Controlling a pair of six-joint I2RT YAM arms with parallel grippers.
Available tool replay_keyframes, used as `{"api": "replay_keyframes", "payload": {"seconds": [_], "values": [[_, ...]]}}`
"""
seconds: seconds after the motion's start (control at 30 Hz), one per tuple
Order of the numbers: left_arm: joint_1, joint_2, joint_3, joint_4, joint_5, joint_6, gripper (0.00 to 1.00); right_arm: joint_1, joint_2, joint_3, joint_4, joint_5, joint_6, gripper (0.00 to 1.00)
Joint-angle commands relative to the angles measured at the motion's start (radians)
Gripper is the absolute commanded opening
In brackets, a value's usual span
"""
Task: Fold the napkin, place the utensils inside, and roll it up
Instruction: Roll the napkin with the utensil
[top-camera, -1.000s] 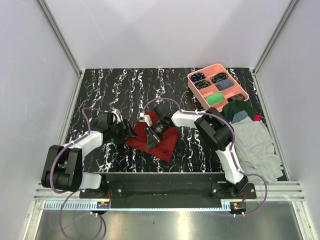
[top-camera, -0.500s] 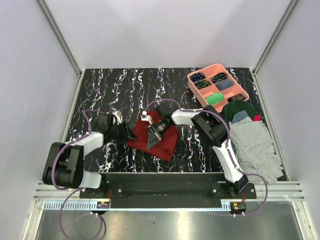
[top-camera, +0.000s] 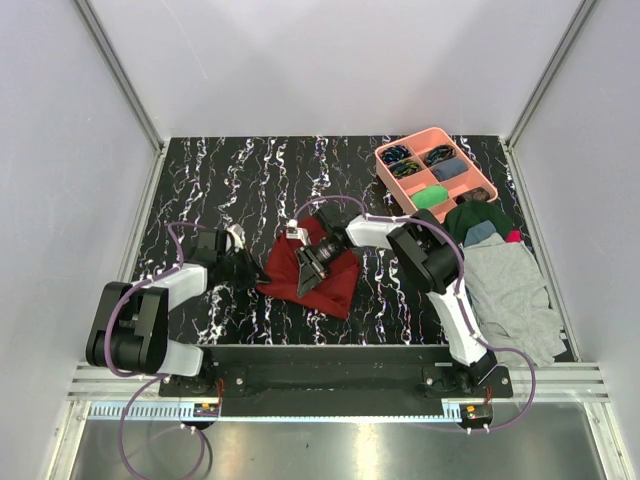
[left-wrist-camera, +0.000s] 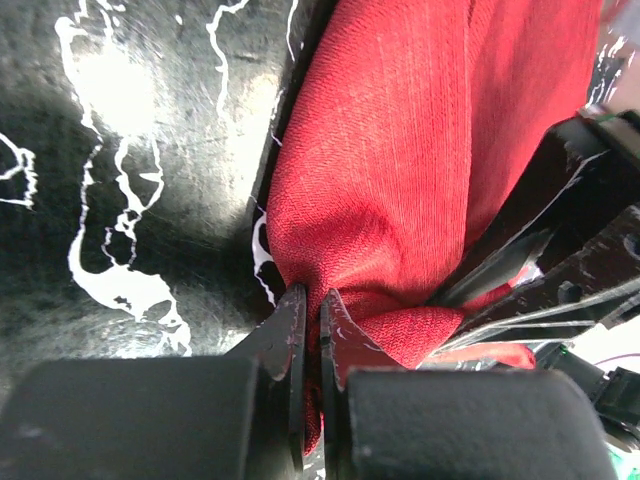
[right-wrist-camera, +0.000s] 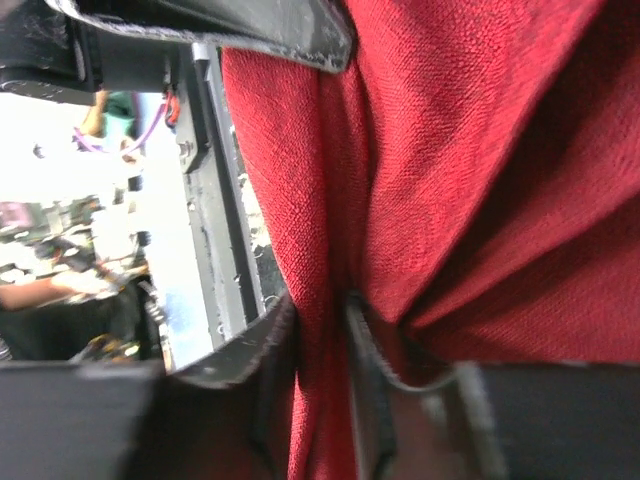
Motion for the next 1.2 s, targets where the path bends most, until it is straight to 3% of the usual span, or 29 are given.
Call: {"api": "replay_keyframes", "payload": {"seconds": [0.0,0.2,0.37,0.5,0.63,0.73,0.93,1.17], "values": [[-0.018,0.019,0.018,-0.067,0.05,0.004,0.0,-0.005,-0.137,-0.02,0.044,0.198,-0.01,0.39],[-0.018,0.032,0.024,-0.07,0.054,0.001,0.0,0.034,-0.319,-0.066,0.046,0.382,-0.033,0.56],[-0.017,0.033,0.027,-0.075,0.054,0.002,0.0,0.223,-0.434,-0.158,0.076,0.704,-0.114,0.59],[-0.017,0.035,0.029,-0.078,0.048,0.005,0.0,0.362,-0.499,-0.274,0.226,0.923,-0.148,0.61],[-0.017,0.039,0.03,-0.078,0.053,0.007,0.0,0.452,-0.511,-0.357,0.349,1.2,-0.18,0.63],[-0.017,0.036,0.03,-0.078,0.053,0.007,0.0,0.488,-0.507,-0.397,0.42,1.311,-0.229,0.64],[-0.017,0.041,0.032,-0.079,0.054,0.01,0.0,0.518,-0.494,-0.443,0.529,1.385,-0.323,0.64],[-0.017,0.039,0.035,-0.079,0.056,0.01,0.0,0.518,-0.436,-0.445,0.526,1.384,-0.36,0.63]]}}
